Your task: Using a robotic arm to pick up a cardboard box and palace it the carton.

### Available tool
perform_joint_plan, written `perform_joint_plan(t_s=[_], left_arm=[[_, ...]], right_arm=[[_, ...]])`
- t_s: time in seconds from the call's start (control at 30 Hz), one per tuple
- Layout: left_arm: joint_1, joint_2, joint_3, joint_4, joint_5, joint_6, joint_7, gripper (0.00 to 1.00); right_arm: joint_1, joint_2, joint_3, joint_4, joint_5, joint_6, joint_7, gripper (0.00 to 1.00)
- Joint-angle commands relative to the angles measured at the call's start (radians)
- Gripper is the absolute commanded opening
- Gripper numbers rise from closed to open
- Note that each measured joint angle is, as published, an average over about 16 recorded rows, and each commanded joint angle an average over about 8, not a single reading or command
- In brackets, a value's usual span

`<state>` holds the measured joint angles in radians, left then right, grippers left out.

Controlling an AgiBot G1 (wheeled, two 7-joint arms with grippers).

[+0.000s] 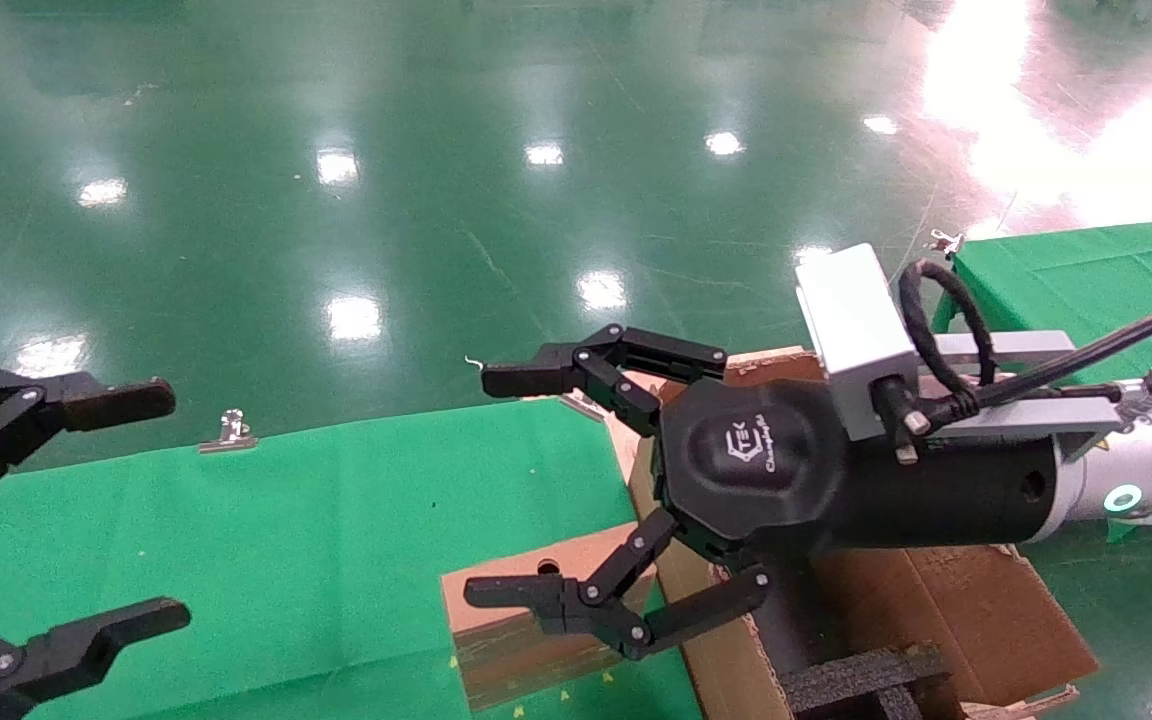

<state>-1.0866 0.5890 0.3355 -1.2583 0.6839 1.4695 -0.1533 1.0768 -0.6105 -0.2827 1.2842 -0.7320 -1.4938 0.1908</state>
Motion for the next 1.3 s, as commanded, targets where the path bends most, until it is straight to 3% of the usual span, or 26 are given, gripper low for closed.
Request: perform_joint_plan(t_s=[0.03,0.5,0.53,0.73,0.8,1.13,1.3], left_arm=[[0.000,0.000,0.000,0.000,0.000,0.000,0.000,1.00],[0.000,0.000,0.000,0.000,0.000,0.000,0.000,0.98],[0.000,0.000,0.000,0.000,0.000,0.000,0.000,0.90],[0.000,0.000,0.000,0.000,0.000,0.000,0.000,0.15],[0.000,0.000,0.000,0.000,0.000,0.000,0.000,0.00],[0.000,0.000,0.000,0.000,0.000,0.000,0.000,0.00],[0.000,0.000,0.000,0.000,0.000,0.000,0.000,0.00]], right_arm=[[0.000,0.000,0.000,0.000,0.000,0.000,0.000,1.00],[0.000,0.000,0.000,0.000,0.000,0.000,0.000,1.00],[0.000,0.000,0.000,0.000,0.000,0.000,0.000,1.00],[0.000,0.000,0.000,0.000,0.000,0.000,0.000,1.00],[0.000,0.000,0.000,0.000,0.000,0.000,0.000,1.00],[0.001,0.001,-0.001,-0.001,-0.003,0.000,0.000,1.00],[0.029,0.008,-0.024,-0.003,-0.062,-0.005,0.006,1.00]])
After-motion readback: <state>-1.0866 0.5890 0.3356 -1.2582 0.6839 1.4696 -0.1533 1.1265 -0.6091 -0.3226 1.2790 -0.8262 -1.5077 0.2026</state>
